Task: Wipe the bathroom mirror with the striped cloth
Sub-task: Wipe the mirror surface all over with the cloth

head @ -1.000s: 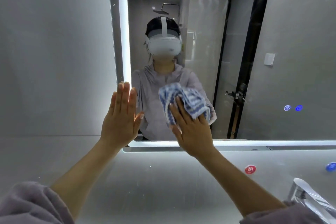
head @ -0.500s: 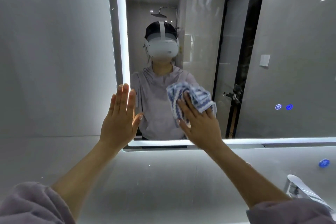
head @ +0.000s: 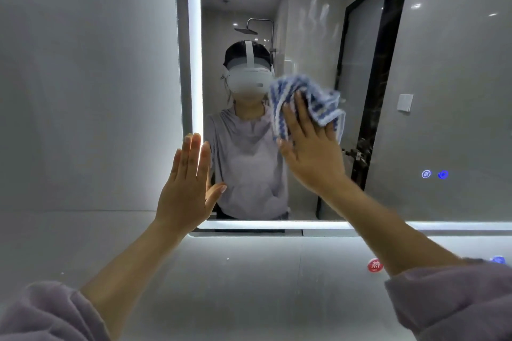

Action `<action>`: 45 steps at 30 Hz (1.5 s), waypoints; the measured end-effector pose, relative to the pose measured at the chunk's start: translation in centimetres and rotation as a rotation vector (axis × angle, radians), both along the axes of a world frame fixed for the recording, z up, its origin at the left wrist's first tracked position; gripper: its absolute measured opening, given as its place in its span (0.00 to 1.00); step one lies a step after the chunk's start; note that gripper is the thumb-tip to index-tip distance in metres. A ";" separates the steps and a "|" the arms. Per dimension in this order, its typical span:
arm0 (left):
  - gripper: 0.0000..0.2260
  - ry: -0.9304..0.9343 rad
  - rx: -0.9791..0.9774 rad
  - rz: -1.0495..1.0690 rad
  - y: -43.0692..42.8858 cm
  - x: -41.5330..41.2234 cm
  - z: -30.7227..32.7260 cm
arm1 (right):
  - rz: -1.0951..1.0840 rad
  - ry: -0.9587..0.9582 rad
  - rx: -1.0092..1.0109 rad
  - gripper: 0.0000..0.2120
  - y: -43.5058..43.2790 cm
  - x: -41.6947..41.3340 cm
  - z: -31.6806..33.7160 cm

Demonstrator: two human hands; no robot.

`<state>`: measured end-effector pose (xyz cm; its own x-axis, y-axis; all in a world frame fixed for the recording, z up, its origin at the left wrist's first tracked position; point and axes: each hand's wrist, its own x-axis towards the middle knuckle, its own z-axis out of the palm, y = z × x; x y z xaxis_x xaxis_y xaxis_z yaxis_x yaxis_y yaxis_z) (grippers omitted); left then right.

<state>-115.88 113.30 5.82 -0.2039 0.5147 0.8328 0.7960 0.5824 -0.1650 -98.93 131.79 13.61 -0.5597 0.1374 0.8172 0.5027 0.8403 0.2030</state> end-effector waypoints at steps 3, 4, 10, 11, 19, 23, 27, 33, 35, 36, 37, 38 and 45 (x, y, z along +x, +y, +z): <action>0.37 -0.004 -0.002 0.012 0.0 0.0 0.0 | 0.040 -0.179 0.138 0.28 -0.9 -0.2 -5.5; 0.37 -0.005 -0.005 0.013 0.0 -0.1 -0.1 | 0.066 -0.238 0.196 0.27 -1.1 -0.3 -7.3; 0.38 -0.021 0.001 0.004 0.0 0.0 0.0 | 0.141 -0.321 0.233 0.26 -1.4 -0.7 -9.2; 0.37 -0.023 0.005 0.001 0.0 0.0 0.0 | 0.144 -0.334 0.250 0.26 -1.4 -0.7 -8.2; 0.37 0.013 -0.001 0.024 -0.1 0.1 0.0 | 0.063 -0.254 0.383 0.28 -3.0 -4.0 5.4; 0.37 0.031 0.015 0.031 -0.1 0.1 0.0 | 0.082 -0.100 0.301 0.28 -4.4 -5.4 10.5; 0.37 0.037 0.019 0.028 0.0 0.1 0.1 | 0.108 -0.046 0.290 0.27 -5.1 -6.0 9.5; 0.37 0.008 0.021 0.007 0.0 -0.1 -0.1 | 0.118 -0.196 0.363 0.27 -5.1 -5.8 5.1; 0.37 0.003 0.012 0.014 0.0 -0.2 -0.1 | 0.121 -0.262 0.361 0.27 -5.3 -5.7 3.6; 0.37 0.001 0.009 0.019 0.1 -0.2 -0.1 | 0.120 -0.297 0.364 0.27 -5.4 -5.6 3.2; 0.37 -0.003 0.006 0.024 0.1 -0.2 -0.1 | 0.117 -0.325 0.376 0.28 -5.2 -5.5 3.2; 0.37 -0.006 0.003 0.028 0.0 -0.1 -0.1 | 0.109 -0.349 0.400 0.28 -5.0 -5.4 3.6; 0.36 0.002 0.001 0.026 -0.2 0.2 0.0 | 0.076 -0.110 0.344 0.29 -2.7 -2.8 12.1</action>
